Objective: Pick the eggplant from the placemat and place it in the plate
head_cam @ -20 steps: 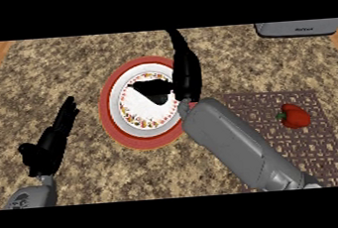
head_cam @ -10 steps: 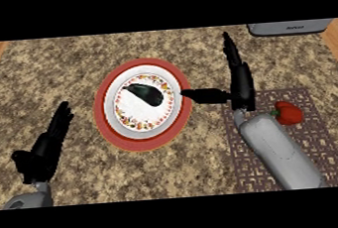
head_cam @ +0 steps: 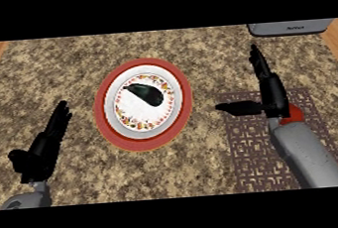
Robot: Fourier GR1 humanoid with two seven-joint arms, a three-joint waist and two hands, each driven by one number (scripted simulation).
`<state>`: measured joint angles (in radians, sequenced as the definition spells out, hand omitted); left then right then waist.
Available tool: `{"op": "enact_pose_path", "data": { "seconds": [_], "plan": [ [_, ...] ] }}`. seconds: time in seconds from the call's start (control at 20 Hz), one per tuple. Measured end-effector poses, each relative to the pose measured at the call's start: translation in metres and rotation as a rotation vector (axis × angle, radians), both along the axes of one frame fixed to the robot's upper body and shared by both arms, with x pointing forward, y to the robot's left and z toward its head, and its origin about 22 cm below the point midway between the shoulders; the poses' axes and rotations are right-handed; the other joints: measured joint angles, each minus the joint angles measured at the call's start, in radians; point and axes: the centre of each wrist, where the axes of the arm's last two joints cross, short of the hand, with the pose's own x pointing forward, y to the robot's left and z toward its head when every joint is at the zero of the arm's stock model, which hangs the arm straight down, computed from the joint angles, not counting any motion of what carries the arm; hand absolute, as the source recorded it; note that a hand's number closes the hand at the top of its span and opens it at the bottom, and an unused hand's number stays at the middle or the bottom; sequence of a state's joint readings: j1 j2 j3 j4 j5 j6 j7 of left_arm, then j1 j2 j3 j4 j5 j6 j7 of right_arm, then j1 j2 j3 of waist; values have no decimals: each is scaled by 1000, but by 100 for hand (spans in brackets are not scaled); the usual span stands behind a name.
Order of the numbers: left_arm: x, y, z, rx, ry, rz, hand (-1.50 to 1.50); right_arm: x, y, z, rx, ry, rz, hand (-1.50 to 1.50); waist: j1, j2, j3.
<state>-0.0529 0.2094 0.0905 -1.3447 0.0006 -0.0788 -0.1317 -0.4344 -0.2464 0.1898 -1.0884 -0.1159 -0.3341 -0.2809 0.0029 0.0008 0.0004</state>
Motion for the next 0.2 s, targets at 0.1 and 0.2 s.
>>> {"op": "enact_pose_path", "data": {
  "seconds": [0.1, 0.2],
  "plan": [
    [2, -3, 5, 3, -1, 1, 0, 2, -11, -9, -10, 4, 4, -150, 1, 0, 0],
    [2, -4, 4, 2, 1, 4, 0, 2, -25, -15, -20, -2, 5, -150, 1, 0, 0]
  ]
}}
